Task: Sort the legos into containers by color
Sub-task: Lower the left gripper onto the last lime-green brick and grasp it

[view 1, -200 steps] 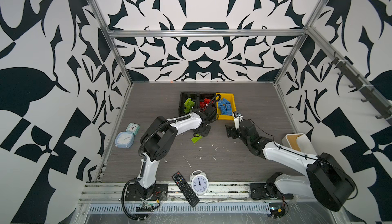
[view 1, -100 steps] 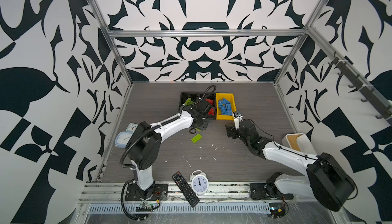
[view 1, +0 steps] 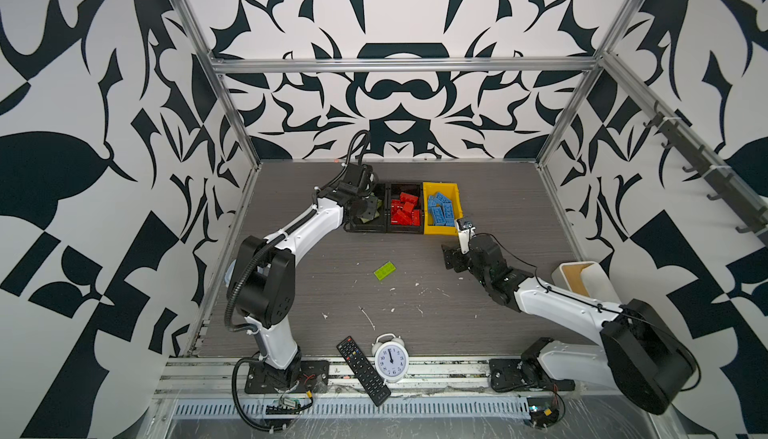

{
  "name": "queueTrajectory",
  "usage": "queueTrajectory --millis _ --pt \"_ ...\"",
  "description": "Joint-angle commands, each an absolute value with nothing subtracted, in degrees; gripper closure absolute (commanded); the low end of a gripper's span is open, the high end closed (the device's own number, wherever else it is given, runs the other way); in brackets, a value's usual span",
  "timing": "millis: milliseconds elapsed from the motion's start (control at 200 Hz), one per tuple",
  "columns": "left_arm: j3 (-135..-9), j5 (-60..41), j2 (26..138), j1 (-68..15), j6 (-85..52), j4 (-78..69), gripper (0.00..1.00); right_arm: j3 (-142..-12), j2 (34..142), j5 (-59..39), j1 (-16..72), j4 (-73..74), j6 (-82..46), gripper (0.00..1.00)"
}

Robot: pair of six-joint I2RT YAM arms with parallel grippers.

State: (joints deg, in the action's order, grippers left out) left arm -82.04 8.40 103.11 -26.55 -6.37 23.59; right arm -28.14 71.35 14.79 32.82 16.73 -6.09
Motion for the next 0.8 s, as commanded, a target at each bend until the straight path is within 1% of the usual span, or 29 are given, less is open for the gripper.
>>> queueTrajectory --millis 0,150,225,320,355,400,475,565,660,795 --pt "-86.1 6.8 107.7 -25.6 -3.9 22.2 0.79 -30.2 71.4 15.5 32.8 16.9 -6.4 0.08" --pt "-89.1 6.9 112.0 -25.3 -3.3 22.0 0.78 -30.3 71.5 15.3 32.8 16.8 -6.4 0.08" --pt "-90.0 6.8 113.9 -25.2 -3.1 21.8 0.73 -30.3 71.4 15.4 32.8 16.7 -6.4 0.08" --pt "-91.2 6.8 115.6 -25.1 -2.4 21.4 0.72 -30.4 71.4 15.3 32.8 16.7 -6.4 0.08" --pt "-91.6 7.1 116.2 -25.0 -2.2 21.5 0.69 -30.3 71.3 15.4 32.8 16.7 -6.4 0.08" --pt "-92.2 7.0 116.8 -25.0 -1.9 21.3 0.63 -30.4 71.3 15.5 32.8 16.7 -6.4 0.08" --pt "-92.9 6.8 117.8 -24.9 -1.4 20.4 0.61 -30.3 71.4 15.4 32.8 16.7 -6.4 0.08" --pt "-94.8 6.7 118.9 -24.6 -1.3 21.7 0.49 -30.4 71.5 15.5 32.9 16.6 -6.4 0.08" --pt "-93.9 7.0 116.9 -24.6 -2.4 22.4 0.43 -30.3 71.3 15.6 32.8 16.5 -6.4 0.08" --pt "-87.1 4.8 108.7 -25.7 -0.8 22.5 0.41 -30.4 71.4 15.3 32.8 16.5 -6.3 0.08"
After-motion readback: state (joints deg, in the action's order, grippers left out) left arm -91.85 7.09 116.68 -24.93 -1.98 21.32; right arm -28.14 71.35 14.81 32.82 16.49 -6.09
